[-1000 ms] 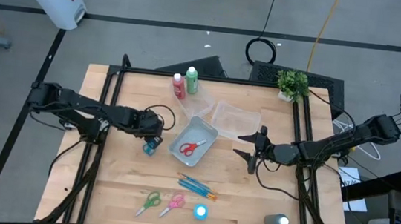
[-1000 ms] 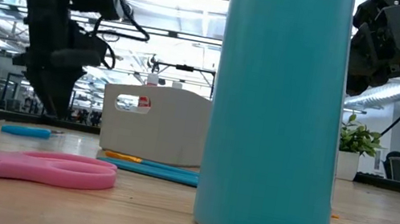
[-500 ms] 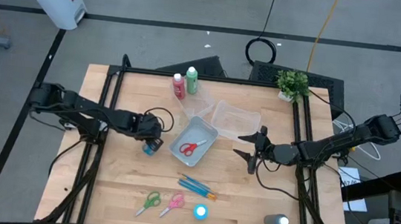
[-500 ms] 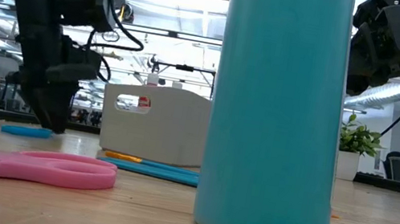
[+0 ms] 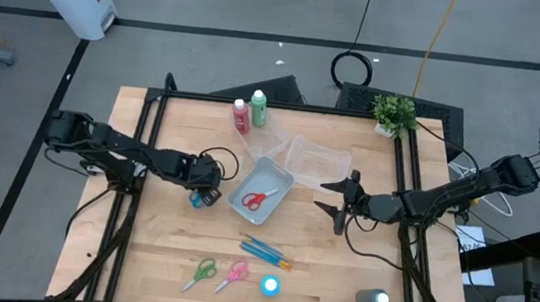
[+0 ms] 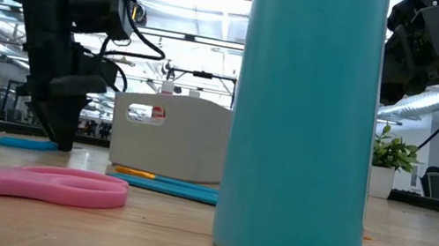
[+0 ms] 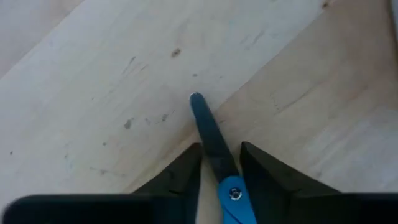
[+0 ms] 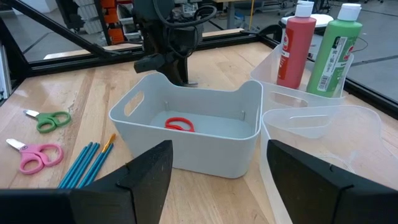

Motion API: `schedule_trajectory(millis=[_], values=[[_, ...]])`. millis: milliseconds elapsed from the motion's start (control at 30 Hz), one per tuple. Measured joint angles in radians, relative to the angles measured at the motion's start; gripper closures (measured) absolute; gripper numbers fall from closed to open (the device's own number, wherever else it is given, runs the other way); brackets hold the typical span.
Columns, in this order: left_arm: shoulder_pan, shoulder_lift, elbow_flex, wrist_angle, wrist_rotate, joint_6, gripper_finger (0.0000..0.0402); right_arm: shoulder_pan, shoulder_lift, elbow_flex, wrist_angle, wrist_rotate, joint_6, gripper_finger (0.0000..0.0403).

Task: Pick & Place Paint Supplies
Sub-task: Put the blue scissors into the blue bin

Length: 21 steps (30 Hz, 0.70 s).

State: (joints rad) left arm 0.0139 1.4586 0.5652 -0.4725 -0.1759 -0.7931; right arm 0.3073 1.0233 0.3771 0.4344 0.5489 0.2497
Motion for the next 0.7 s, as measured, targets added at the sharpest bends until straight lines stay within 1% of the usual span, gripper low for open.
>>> schedule_trajectory(millis=[167, 200, 467, 600, 667, 700], values=[[0.001, 0.000, -0.001, 0.009, 0.016, 0.059, 0.0371, 0.000, 0.000, 0.000, 0.000, 0.000, 0.000, 0.0152], [0.001, 0.000, -0.001, 0.009, 0.015, 0.073, 0.0380, 0.000, 0.000, 0.000, -0.001, 0.000, 0.000, 0.0152], [0.001, -0.001, 0.005, 0.003, 0.019, 0.177, 0.0378, 0.000, 0.000, 0.000, -0.001, 0.000, 0.000, 0.0152], [0.002, -0.034, 0.030, -0.019, 0.033, 0.233, 0.0379, 0.000, 0.000, 0.000, -0.001, 0.000, 0.000, 0.0152], [0.002, -0.055, 0.052, -0.055, 0.039, 0.243, 0.0381, 0.000, 0.000, 0.000, -0.001, 0.000, 0.000, 0.0152], [0.001, -0.071, 0.066, -0.074, 0.048, 0.242, 0.0390, 0.000, 0.000, 0.000, -0.001, 0.000, 0.000, 0.0152]])
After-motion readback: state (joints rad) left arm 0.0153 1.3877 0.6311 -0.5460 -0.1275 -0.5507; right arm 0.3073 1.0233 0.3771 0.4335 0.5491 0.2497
